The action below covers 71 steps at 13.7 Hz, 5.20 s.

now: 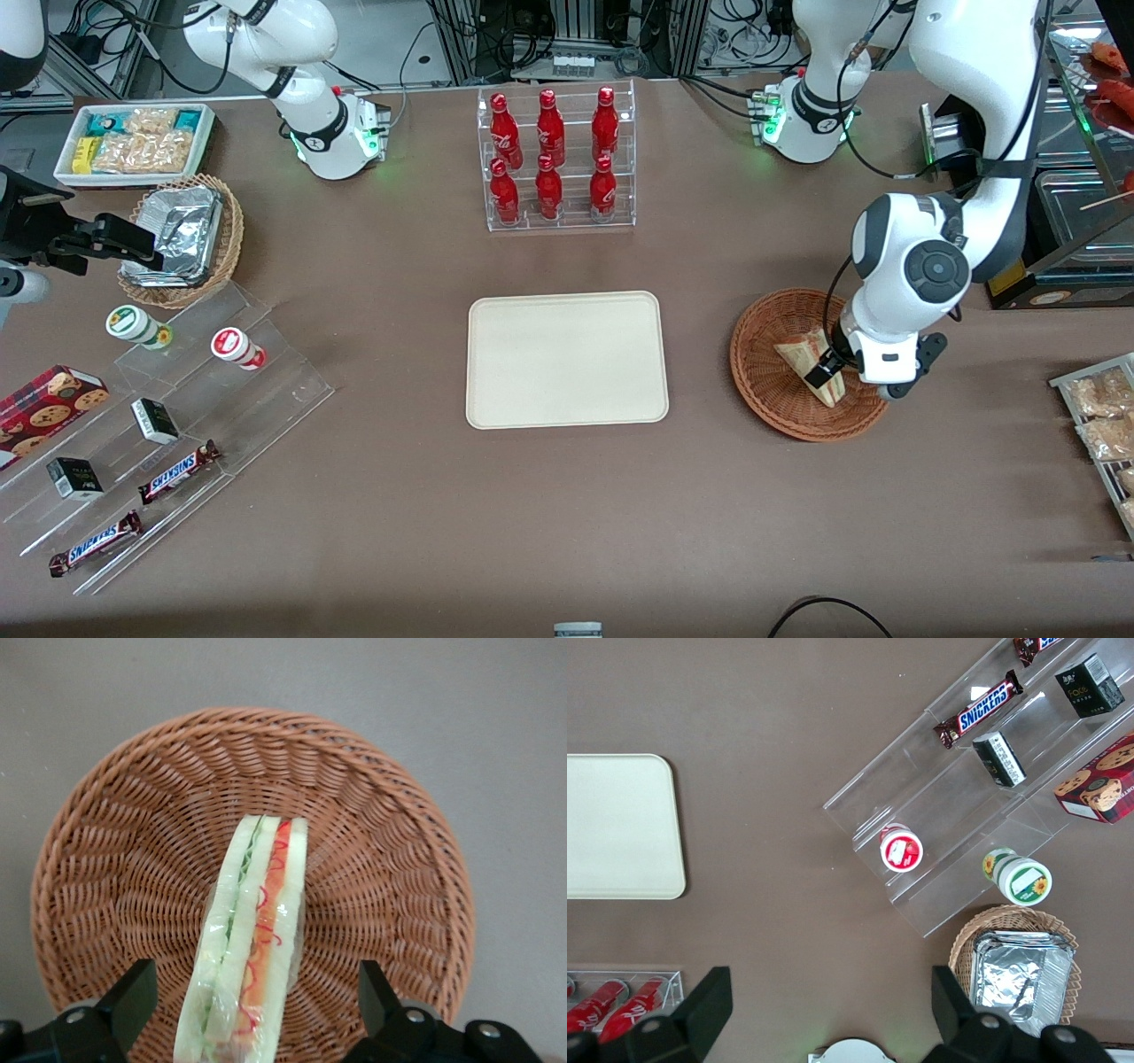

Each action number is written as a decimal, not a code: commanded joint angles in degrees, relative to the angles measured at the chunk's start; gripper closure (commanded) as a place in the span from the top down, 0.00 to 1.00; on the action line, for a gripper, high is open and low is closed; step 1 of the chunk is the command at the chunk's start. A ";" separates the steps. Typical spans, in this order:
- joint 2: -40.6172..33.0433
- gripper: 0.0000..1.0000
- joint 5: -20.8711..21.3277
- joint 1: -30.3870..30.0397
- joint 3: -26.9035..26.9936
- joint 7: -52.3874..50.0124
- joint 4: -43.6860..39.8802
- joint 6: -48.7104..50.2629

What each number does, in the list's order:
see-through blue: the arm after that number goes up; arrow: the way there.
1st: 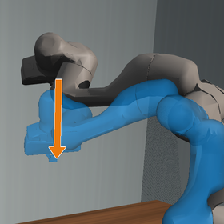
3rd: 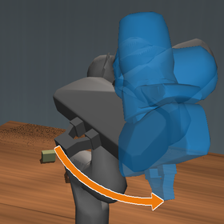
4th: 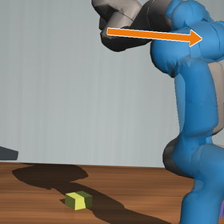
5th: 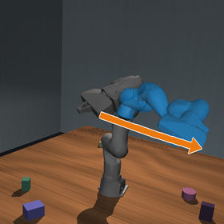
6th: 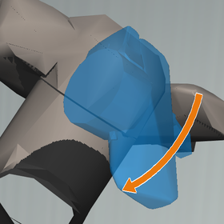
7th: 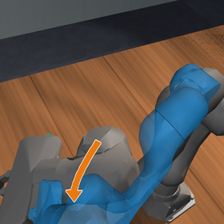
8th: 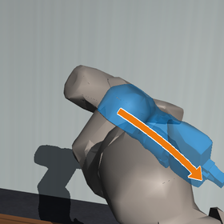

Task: Place sandwich from basket to tray
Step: 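Lower the left gripper and close it on the wrapped sandwich, then lift the sandwich and carry it over the cream tray, then lower the sandwich onto the tray and open the left gripper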

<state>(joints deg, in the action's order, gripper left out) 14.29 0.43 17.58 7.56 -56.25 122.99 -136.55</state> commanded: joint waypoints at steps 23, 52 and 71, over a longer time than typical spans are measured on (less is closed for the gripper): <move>4.33 0.00 0.10 4.21 -0.79 6.14 -14.51 18.85; 34.49 0.00 -1.22 27.24 -9.67 -4.22 -50.57 20.54; 23.87 1.00 -1.05 20.31 -8.00 -1.06 -55.23 35.01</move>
<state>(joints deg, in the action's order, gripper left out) 41.75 -1.28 39.39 -0.49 -58.25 66.70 -106.04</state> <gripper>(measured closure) 0.000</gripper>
